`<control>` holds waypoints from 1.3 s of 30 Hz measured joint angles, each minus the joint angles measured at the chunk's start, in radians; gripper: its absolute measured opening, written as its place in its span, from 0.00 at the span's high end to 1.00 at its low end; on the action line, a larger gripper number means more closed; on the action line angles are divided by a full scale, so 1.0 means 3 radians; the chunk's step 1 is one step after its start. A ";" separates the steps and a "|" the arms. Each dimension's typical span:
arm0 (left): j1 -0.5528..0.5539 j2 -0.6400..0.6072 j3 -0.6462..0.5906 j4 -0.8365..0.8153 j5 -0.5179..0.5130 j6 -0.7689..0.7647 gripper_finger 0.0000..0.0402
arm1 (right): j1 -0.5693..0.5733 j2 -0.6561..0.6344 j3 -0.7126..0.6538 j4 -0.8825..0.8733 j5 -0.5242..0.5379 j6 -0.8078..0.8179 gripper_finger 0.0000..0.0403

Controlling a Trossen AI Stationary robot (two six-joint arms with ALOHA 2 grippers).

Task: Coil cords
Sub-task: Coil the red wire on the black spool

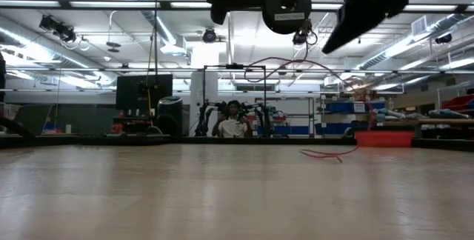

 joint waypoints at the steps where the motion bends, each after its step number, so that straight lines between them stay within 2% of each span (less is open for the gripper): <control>1: 0.0000 0.0000 0.0000 0.0004 -0.0001 -0.0005 1.00 | 0.0057 -0.0005 -0.0096 0.0097 0.0056 0.0058 0.85; 7: 0.0001 0.0000 0.0000 0.0042 -0.0113 -0.0088 1.00 | 0.0553 0.0070 -0.0571 0.0906 0.0396 -0.0122 0.85; 11: 0.0000 0.0000 0.0001 0.0090 -0.0133 -0.0145 1.00 | 0.0739 0.0164 -0.0573 0.1028 0.0845 -0.0160 0.85; 14: 0.0000 0.0000 0.0003 0.0114 -0.0141 -0.0176 1.00 | 0.0782 0.0258 -0.0476 0.1041 0.0996 -0.0113 0.85; 23: 0.0000 0.0000 0.0003 0.0133 -0.0176 -0.0200 1.00 | 0.0668 0.0509 -0.0288 0.1020 0.0919 0.0403 0.82; 29: -0.0003 0.0000 0.0003 0.0192 -0.0175 -0.0266 1.00 | 0.0576 0.0642 -0.0288 0.1078 0.0913 0.0464 0.81; 31: -0.0003 0.0000 0.0003 0.0191 -0.0175 -0.0267 1.00 | 0.0556 0.0694 -0.0288 0.1086 0.0904 0.0454 0.83; 35: -0.0003 0.0000 0.0003 0.0191 -0.0222 -0.0267 1.00 | 0.0554 0.0771 -0.0289 0.1102 0.0856 0.0313 0.97; 39: -0.0003 0.0000 0.0003 0.0193 -0.0394 -0.0303 1.00 | 0.0582 0.0797 -0.0290 0.1215 0.0851 0.0257 0.99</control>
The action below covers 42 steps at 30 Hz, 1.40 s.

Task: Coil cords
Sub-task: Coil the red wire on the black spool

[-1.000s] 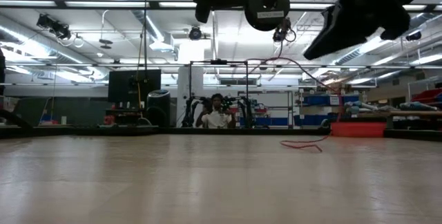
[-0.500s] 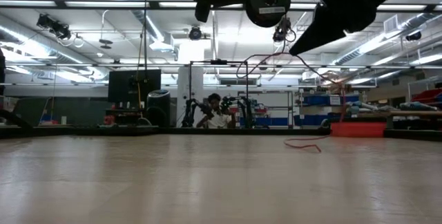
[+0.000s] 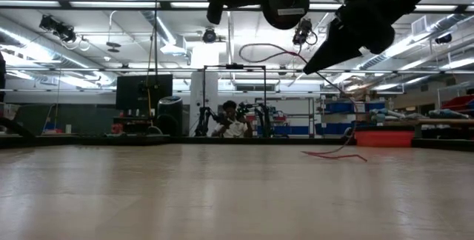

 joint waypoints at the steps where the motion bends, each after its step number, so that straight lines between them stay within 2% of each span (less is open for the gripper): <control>1: 0.0000 0.0000 0.0000 0.0008 -0.0058 -0.0054 1.00 | 0.0009 0.0010 0.0000 0.0065 -0.0019 -0.0021 0.99; 5: -0.0001 0.0015 0.0000 0.0094 -0.0455 -0.0322 1.00 | -0.0012 0.0111 0.0003 0.0380 -0.0200 -0.0114 0.99; 10: 0.0000 0.0019 0.0001 0.0119 -0.0772 -0.0551 1.00 | -0.0073 0.0286 0.0037 0.0774 -0.0529 -0.0240 1.00; 15: 0.0007 0.0022 0.0001 0.0116 -0.1212 -0.0561 1.00 | -0.0060 0.0490 0.0331 0.0761 -0.0923 -0.0471 1.00; 20: 0.0079 0.0022 0.0001 0.0297 -0.1532 -0.0477 1.00 | 0.0020 0.0669 0.0628 0.0560 -0.1042 -0.0531 1.00; 29: 0.0198 0.0022 0.0000 0.0744 -0.1772 -0.0479 1.00 | 0.0149 0.0707 0.0817 0.0452 -0.1045 -0.0532 1.00; 35: 0.0306 0.0022 0.0000 0.0818 -0.1780 -0.0481 1.00 | 0.0180 0.0706 0.0823 0.0476 -0.1172 -0.0605 1.00; 42: 0.0398 0.0022 0.0000 0.0877 -0.1775 -0.0481 1.00 | 0.0253 0.0706 0.0823 0.0461 -0.1311 -0.0586 0.93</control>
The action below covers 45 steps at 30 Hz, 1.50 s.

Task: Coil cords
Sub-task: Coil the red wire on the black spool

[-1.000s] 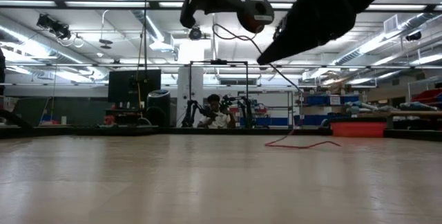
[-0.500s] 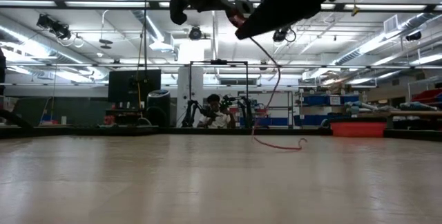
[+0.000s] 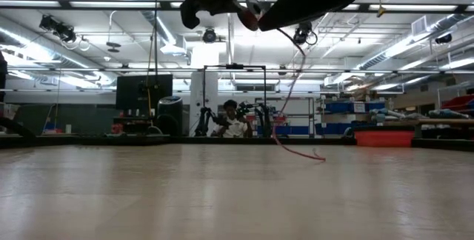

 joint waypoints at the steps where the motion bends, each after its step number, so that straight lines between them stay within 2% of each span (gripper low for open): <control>1: 0.0011 0.0000 0.0000 0.0006 -0.0006 0.0001 1.00 | 0.0014 0.0000 0.0000 0.0006 -0.0014 0.0004 0.92; 8: 0.0015 0.0000 0.0000 -0.0165 0.0122 0.0022 1.00 | 0.0140 -0.0099 -0.0001 0.0005 -0.0029 0.0037 0.88; 16: 0.0019 0.0000 0.0000 -0.0173 0.0338 0.0090 1.00 | 0.0371 -0.0239 -0.0001 -0.0503 -0.0201 0.0418 0.87; 26: 0.0014 0.0000 0.0000 -0.0205 0.0739 0.0087 1.00 | 0.0411 -0.0259 -0.0003 -0.1824 0.0256 0.1055 0.68; 30: 0.0014 0.0000 0.0000 -0.0259 0.0871 0.0075 1.00 | 0.0394 -0.0259 -0.0004 -0.2122 0.0413 0.1122 0.62; 33: 0.0013 0.0000 0.0000 -0.0298 0.0913 -0.0011 1.00 | 0.0416 -0.0259 -0.0004 -0.2107 0.0751 0.0719 0.61; 38: 0.0001 0.0000 0.0000 -0.0299 0.0915 -0.0160 1.00 | 0.0426 -0.0259 -0.0004 -0.2178 0.1891 -0.0250 0.62; 40: -0.0010 0.0000 0.0000 -0.0299 0.0931 -0.0188 1.00 | 0.0358 -0.0259 -0.0004 -0.2175 0.2201 -0.0699 0.62; 42: -0.0030 0.0000 0.0000 -0.0299 0.0960 -0.0200 1.00 | 0.0220 -0.0259 -0.0028 -0.2146 0.2241 -0.1022 0.63; 45: -0.0077 0.0000 0.0000 -0.0299 0.0968 -0.0202 1.00 | -0.0083 -0.0258 -0.0105 -0.2113 0.1951 -0.1131 0.63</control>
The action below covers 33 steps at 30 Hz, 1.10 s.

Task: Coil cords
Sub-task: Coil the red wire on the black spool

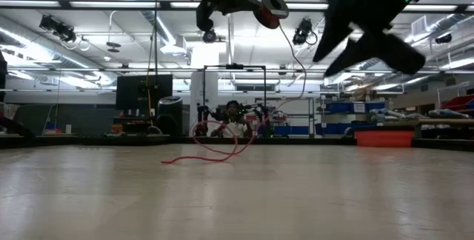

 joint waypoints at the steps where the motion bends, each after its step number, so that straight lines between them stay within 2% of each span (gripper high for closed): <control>1: -0.0019 0.0000 0.0000 0.0000 0.0001 0.0001 1.00 | -0.0090 0.0001 -0.0031 0.0028 -0.0099 -0.0010 0.63; 4: -0.0071 0.0000 0.0000 -0.0001 0.0001 0.0000 1.00 | -0.0256 0.0003 -0.0089 0.0186 -0.0040 -0.0075 0.63; 7: -0.0121 0.0000 0.0000 -0.0003 0.0001 0.0000 1.00 | -0.0299 0.0003 -0.0091 0.0439 -0.0002 -0.0430 0.63; 10: -0.0155 0.0000 0.0000 -0.0002 0.0001 0.0000 1.00 | -0.0351 0.0003 -0.0091 0.0673 -0.0153 -0.0784 0.63; 13: -0.0156 0.0000 0.0000 -0.0004 0.0002 0.0000 1.00 | -0.0421 0.0003 -0.0091 0.0668 -0.0298 -0.0952 0.63; 21: -0.0160 -0.0001 0.0000 -0.0090 0.0002 0.0013 1.00 | -0.0483 0.0003 -0.0092 0.0434 -0.0551 -0.0966 0.63; 30: -0.0172 -0.0001 0.0000 -0.0082 0.0002 0.0004 1.00 | -0.0679 0.0003 -0.0092 0.0349 -0.0542 -0.0908 0.63; 33: -0.0174 -0.0001 0.0000 -0.0082 0.0007 0.0003 1.00 | -0.0726 0.0003 -0.0093 0.0268 -0.0584 -0.0961 0.66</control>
